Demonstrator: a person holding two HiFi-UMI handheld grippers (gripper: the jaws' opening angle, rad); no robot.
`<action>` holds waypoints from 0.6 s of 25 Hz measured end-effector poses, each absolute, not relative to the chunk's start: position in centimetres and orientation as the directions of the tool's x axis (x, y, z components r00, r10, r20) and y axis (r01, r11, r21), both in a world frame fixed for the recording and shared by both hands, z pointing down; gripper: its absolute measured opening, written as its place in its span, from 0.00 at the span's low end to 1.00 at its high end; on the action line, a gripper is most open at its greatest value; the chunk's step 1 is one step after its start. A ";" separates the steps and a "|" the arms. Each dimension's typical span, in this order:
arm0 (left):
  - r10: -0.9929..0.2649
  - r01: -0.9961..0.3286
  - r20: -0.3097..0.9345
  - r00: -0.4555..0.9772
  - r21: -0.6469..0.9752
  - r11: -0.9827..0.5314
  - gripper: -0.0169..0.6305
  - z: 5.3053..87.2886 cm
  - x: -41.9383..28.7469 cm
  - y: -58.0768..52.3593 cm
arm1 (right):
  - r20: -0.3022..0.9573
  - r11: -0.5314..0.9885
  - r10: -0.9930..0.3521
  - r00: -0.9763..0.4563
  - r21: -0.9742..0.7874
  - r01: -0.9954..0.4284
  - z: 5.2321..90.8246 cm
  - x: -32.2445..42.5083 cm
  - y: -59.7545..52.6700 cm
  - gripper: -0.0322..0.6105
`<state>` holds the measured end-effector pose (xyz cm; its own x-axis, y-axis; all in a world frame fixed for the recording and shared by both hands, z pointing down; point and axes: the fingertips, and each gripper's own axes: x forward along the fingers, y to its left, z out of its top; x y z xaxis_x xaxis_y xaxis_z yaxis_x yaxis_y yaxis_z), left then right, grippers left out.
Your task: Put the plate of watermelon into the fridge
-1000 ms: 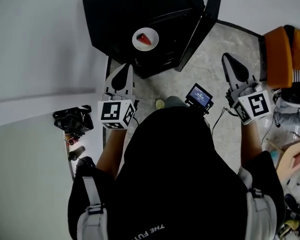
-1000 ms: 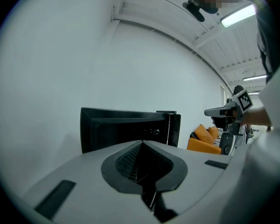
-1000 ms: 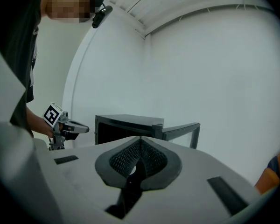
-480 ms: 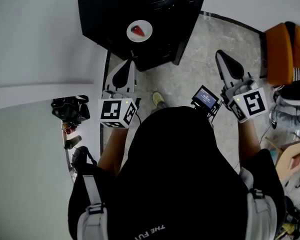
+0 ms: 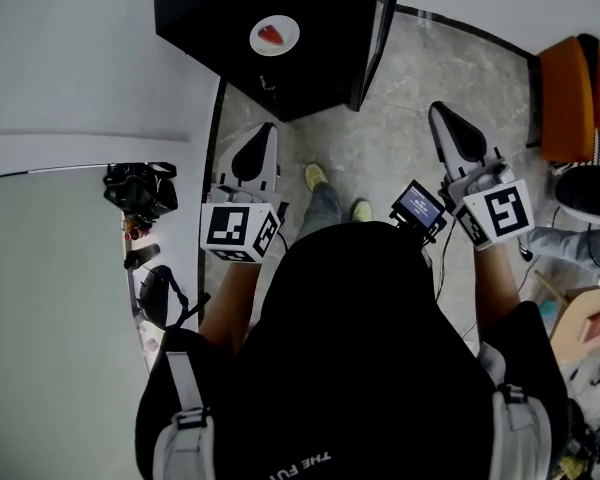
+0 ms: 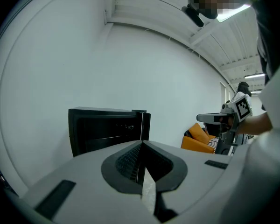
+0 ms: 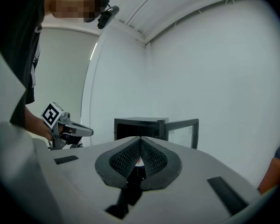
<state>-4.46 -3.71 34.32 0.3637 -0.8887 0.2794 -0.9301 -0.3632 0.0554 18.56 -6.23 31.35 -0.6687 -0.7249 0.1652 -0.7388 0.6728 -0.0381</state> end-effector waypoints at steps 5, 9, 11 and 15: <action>-0.883 -0.935 0.315 0.348 0.050 -0.351 0.04 35.1 -2.8 -0.7 | 0.154 0.675 -0.716 -0.681 -0.096 -0.732 32.6 19.3 -3.6 0.07; -0.871 -0.926 0.325 0.369 0.041 -0.376 0.04 35.1 -1.0 1.6 | 0.144 0.661 -0.727 -0.671 -0.117 -0.742 32.7 20.0 -0.7 0.07; -0.869 -0.923 0.322 0.375 0.042 -0.383 0.04 34.9 -0.5 1.8 | 0.131 0.659 -0.728 -0.673 -0.137 -0.740 32.6 20.1 -0.1 0.07; -0.870 -0.919 0.305 0.387 0.049 -0.391 0.04 34.2 0.3 2.2 | 0.140 0.657 -0.725 -0.674 -0.152 -0.738 32.9 20.1 0.7 0.07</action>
<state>0.26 2.22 34.21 0.3866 -0.8703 0.3053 -0.9190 -0.3911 0.0490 20.09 0.74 32.85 -0.6745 -0.7250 0.1397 -0.7381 0.6573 -0.1525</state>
